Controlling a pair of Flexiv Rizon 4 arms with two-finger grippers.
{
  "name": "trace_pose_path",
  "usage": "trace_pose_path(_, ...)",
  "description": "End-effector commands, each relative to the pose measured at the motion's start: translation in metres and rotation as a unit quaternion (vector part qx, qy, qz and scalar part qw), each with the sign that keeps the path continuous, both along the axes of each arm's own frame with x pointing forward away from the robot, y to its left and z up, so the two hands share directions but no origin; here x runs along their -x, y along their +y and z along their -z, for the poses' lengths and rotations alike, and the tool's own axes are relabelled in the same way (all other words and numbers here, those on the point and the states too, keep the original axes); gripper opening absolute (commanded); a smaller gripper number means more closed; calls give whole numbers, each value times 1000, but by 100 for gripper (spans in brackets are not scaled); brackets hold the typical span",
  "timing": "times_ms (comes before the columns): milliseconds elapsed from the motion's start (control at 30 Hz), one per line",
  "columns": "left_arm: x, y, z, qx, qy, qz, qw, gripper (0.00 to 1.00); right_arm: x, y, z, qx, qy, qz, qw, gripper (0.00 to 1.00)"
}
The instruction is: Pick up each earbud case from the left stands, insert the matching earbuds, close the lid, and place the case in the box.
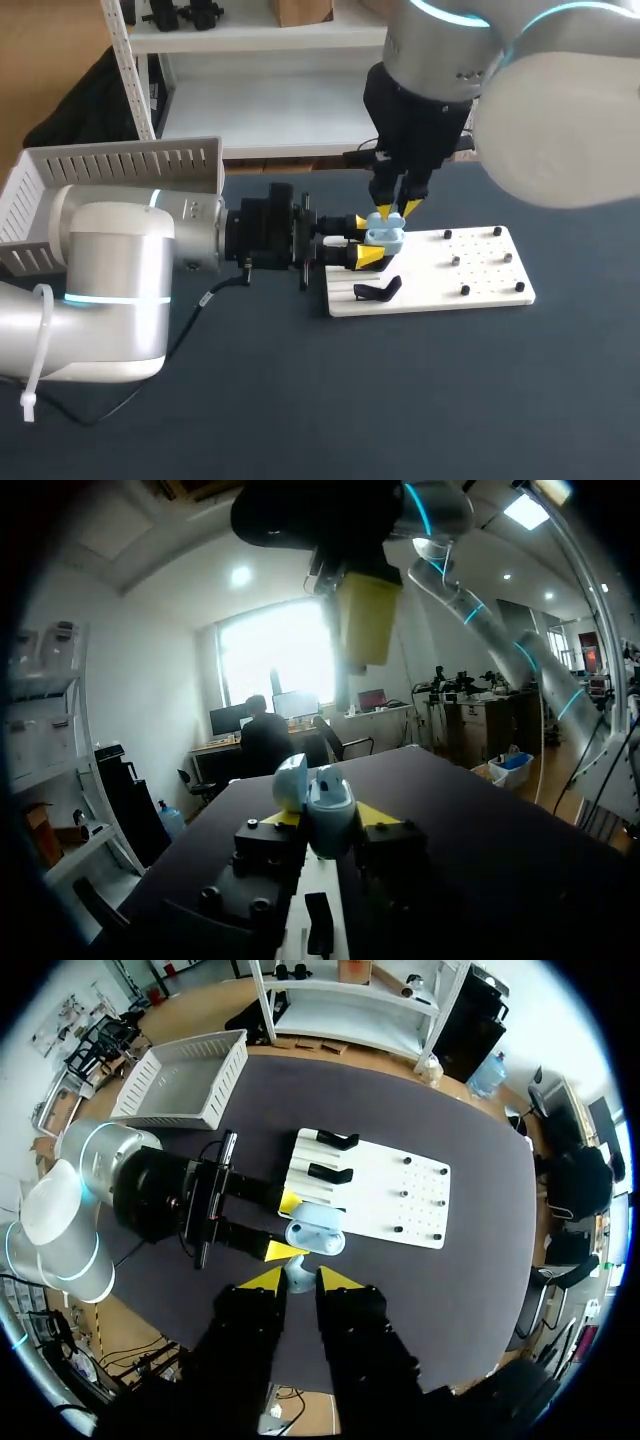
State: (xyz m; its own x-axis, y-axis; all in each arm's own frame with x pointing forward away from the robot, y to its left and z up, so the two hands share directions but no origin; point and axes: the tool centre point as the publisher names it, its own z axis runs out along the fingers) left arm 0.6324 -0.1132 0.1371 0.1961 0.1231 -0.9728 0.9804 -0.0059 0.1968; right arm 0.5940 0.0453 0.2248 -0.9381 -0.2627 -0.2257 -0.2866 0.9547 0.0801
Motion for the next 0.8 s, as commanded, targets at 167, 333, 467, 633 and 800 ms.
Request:
trace_pose_path(167,0,0,1,2,-1,0,1000,0,5,6,16,-19,-39,4,999,0)
trace_pose_path(333,0,0,1,2,-1,0,1000,0,3,7,11,-28,-58,0,998,0)
trace_pose_path(467,0,0,1,2,-1,0,1000,0,1,8,9,-29,-66,-6,997,0)
trace_pose_path(633,0,0,1,2,-1,0,1000,0,-1,10,11,-28,-65,-15,997,0)
trace_pose_path(800,0,0,1,2,-1,0,1000,0,-2,13,13,-21,-63,-23,998,0)
